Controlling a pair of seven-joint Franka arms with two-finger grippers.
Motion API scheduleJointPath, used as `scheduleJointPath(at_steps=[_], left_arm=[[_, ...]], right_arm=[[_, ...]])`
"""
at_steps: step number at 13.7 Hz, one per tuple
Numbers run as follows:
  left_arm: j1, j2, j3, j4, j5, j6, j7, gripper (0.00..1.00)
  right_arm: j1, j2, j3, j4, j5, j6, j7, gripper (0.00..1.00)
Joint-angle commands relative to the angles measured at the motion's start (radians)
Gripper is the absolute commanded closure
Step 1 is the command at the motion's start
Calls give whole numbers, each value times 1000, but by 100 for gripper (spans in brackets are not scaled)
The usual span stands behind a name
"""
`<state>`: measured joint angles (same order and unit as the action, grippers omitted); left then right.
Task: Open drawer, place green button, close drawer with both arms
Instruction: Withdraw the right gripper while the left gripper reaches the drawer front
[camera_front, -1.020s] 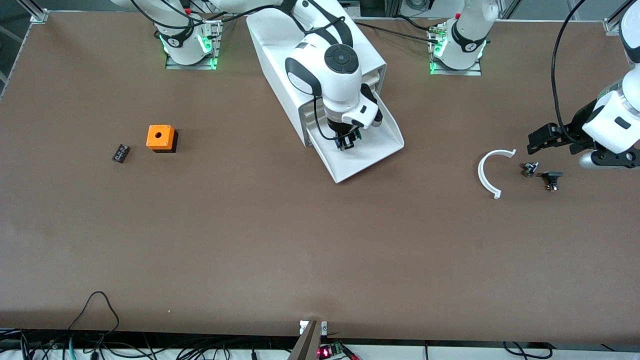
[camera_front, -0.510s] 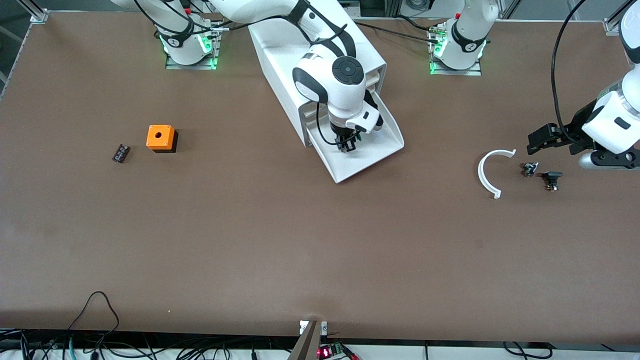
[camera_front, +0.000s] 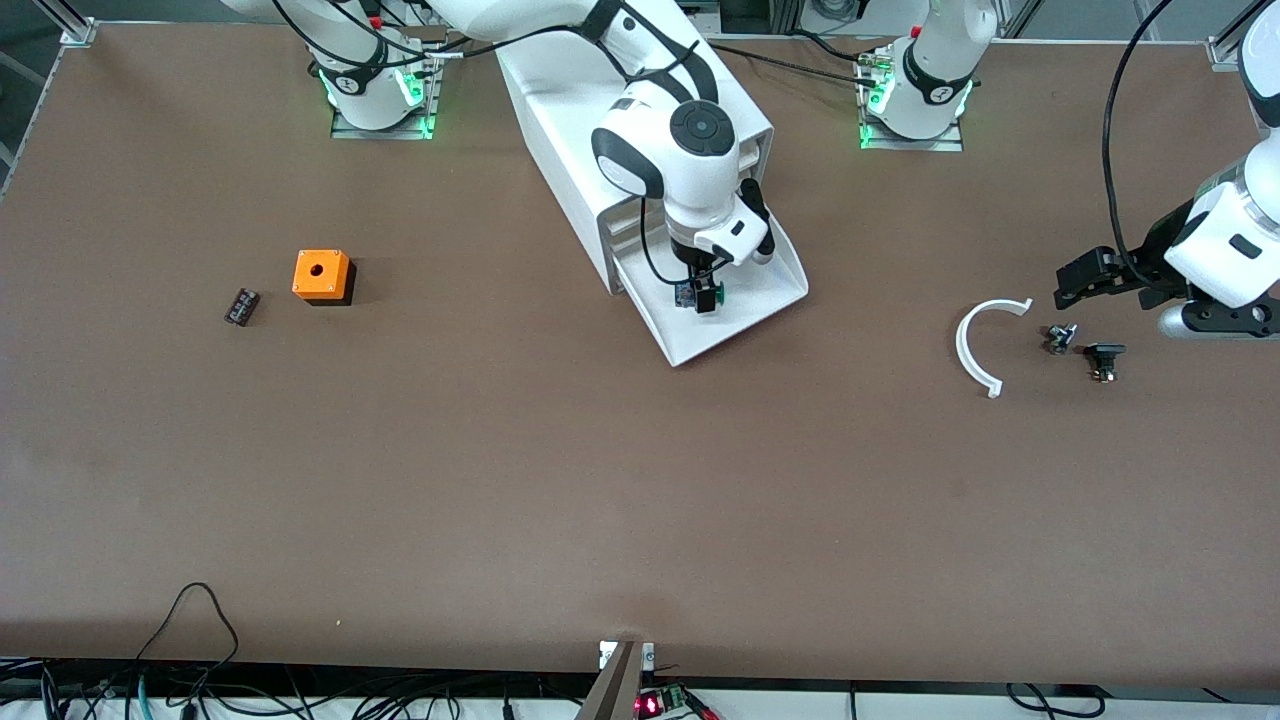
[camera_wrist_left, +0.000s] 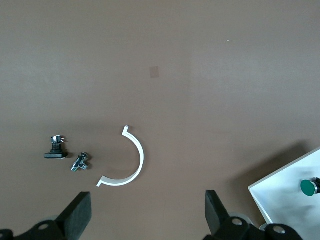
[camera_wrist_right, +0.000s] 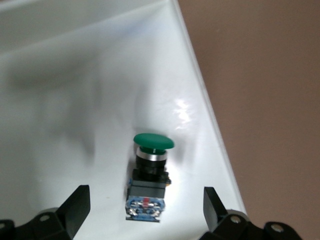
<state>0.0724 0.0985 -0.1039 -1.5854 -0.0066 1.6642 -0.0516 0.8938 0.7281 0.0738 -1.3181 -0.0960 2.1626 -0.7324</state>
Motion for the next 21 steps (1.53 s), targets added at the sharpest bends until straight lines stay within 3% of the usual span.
scheduleJointPath(at_steps=[1, 4, 10, 12, 14, 17, 21], left_arm=[[-13, 16, -8, 24, 25, -20, -5, 0], [-40, 56, -31, -4, 23, 34, -14, 0], [-82, 142, -137, -178, 16, 345, -340, 0], [-115, 179, -154, -240, 16, 472, -454, 0], [-154, 213, -154, -301, 17, 587, -590, 0], [-212, 297, -154, -312, 16, 667, -665, 0], [-243, 346, -154, -398, 16, 794, -726, 0]], right_arm=[[-38, -125, -9, -1, -1, -30, 25, 0], [-142, -238, -14, -1, -1, -24, 178, 0], [-248, -251, -137, -21, 1, -27, 673, 0], [-283, -248, -138, -64, 1, -33, 825, 0], [-341, -256, -137, -95, 2, -110, 922, 0], [-433, -265, -138, -98, 4, -245, 1101, 0], [-541, -340, -138, -104, 4, -394, 1130, 0]])
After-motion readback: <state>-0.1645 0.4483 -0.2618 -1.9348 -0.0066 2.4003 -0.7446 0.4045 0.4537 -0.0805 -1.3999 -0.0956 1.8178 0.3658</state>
